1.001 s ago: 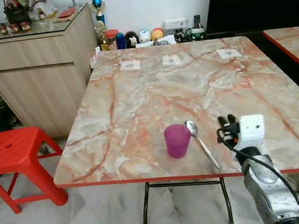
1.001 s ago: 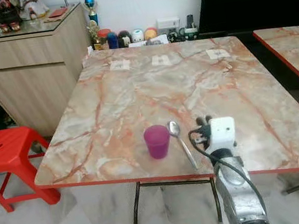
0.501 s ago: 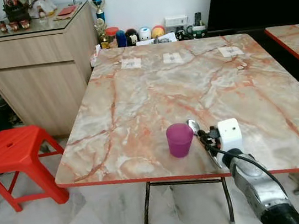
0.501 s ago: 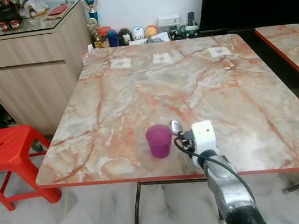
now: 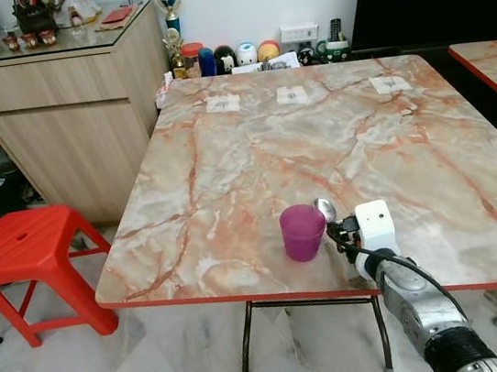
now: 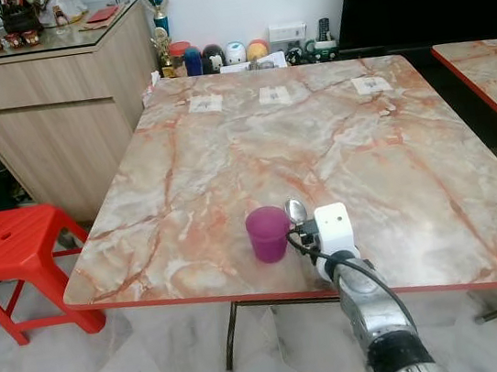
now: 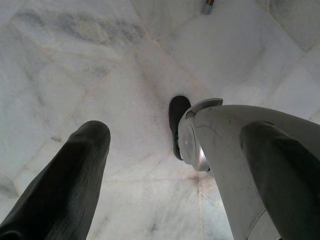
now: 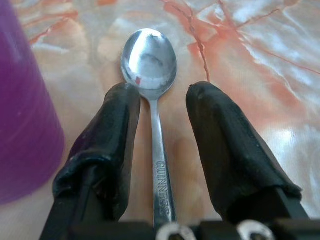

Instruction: Setting the table

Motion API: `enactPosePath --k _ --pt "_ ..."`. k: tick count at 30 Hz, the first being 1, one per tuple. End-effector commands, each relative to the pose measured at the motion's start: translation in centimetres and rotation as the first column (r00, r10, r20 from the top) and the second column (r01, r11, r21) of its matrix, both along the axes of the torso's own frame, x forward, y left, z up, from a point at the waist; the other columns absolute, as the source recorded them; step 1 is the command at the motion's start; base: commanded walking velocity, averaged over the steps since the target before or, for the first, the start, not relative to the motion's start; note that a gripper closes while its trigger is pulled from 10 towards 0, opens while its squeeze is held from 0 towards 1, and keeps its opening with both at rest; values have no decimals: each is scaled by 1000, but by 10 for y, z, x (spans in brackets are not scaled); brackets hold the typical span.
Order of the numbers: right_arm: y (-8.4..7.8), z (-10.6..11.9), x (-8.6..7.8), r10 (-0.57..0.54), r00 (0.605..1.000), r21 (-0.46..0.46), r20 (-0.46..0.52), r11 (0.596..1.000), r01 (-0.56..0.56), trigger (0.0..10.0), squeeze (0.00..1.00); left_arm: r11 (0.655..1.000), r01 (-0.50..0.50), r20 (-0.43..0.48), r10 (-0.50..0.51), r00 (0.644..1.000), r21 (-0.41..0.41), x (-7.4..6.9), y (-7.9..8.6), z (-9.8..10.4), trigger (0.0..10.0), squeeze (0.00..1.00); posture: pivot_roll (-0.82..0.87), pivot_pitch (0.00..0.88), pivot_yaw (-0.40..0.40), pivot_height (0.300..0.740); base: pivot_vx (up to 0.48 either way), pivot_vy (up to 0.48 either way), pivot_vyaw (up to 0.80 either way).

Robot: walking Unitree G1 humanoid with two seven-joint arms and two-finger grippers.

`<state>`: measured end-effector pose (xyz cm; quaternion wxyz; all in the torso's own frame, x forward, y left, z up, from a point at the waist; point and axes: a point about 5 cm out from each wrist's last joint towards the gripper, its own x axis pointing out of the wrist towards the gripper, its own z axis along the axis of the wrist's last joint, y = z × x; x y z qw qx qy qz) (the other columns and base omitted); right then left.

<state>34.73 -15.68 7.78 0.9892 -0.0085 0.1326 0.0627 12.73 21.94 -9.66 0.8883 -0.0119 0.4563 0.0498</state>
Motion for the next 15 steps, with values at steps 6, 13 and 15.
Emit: enactPosePath --k 6,13,15 --pt "6 5 8 -5 1000 26 15 1000 5 10000 0 1000 13 -30 -13 999 5 -6 1 -2 10000 0 26 51 1 740 0 0 0" --pt "5 6 13 -28 1000 46 -4 999 28 10000 0 1000 14 -31 -14 999 5 -6 1 -2 10000 0 30 54 1 740 0 0 0" --pt "4 5 13 -32 999 49 -14 998 33 10000 0 1000 13 -30 -13 999 4 -6 1 -2 10000 0 31 55 0 740 0 0 0"
